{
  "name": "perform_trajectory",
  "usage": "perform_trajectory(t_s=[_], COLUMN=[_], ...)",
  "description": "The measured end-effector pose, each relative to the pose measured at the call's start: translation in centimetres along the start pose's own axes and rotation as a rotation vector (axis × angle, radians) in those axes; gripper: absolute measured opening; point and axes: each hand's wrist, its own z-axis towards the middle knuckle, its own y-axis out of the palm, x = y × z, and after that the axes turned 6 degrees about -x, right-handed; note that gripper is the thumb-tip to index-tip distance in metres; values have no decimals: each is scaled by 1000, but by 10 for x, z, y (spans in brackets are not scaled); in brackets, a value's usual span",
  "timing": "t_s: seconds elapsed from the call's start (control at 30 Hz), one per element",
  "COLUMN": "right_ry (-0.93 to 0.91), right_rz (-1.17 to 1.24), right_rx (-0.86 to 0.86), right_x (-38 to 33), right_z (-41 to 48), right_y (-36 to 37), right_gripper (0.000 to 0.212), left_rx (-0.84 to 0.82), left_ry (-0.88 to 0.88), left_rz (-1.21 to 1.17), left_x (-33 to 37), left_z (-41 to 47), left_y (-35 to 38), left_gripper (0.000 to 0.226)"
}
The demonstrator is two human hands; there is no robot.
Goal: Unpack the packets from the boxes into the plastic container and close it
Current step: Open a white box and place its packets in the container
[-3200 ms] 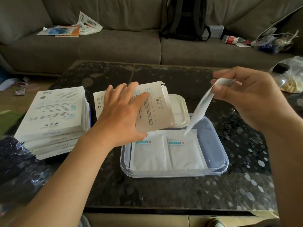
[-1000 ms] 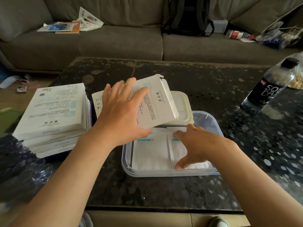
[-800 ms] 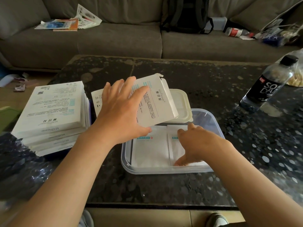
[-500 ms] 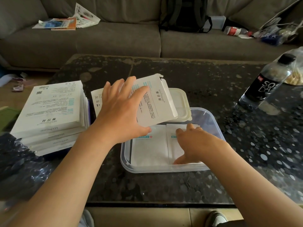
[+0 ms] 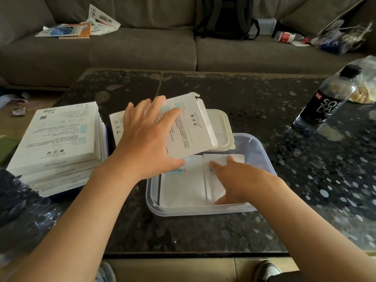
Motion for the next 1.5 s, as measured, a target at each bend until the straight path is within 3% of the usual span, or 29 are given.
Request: perform_trajectory(t_s=[0.17,0.27,0.33,0.37,0.43,0.5,0.73,0.87,1.07,1.2,1.37,1.5], right_ry=[-7,-20,-21,-44,-139,-232,-314,-333,-220,-160,-107,15], right_rz=[33,235,461,661,1103,1358,1649,1621,1425,1441,1661,1947], right_rx=[-3,46,265,395,575,555,276,216,386,463,545,630], right_x=[-2,14,27,30,29,21,4,4,4,12,37,71], right_z=[-4,-21,-35,-40,-51,-53,-40,-34,-36,-49,-77,-101], right_y=[-3,-30,-53,-62,-76,-80,-76,-72,-68,-61,-45,-28], right_gripper=[103,59,17,7,16,15,13,16,15,13,11,12], left_rx=[-10,-3,7,6,2,32,127,123,90,51,76,142], left_ry=[12,43,59,64,75,94,141,164,191,204,244,304], left_rz=[4,-20,-29,-33,-48,-58,-22,-6,39,86,104,15], left_x=[0,0,0,1,3,8,13,17,23,38,73,112], left_z=[-1,-1,-1,-1,-1,-2,-4,-5,-5,-4,-1,6], left_y=[0,-2,-3,-4,-4,-4,-3,-2,-4,-5,-10,-13], left_gripper=[109,107,106,107,109,108,105,104,112,117,114,93])
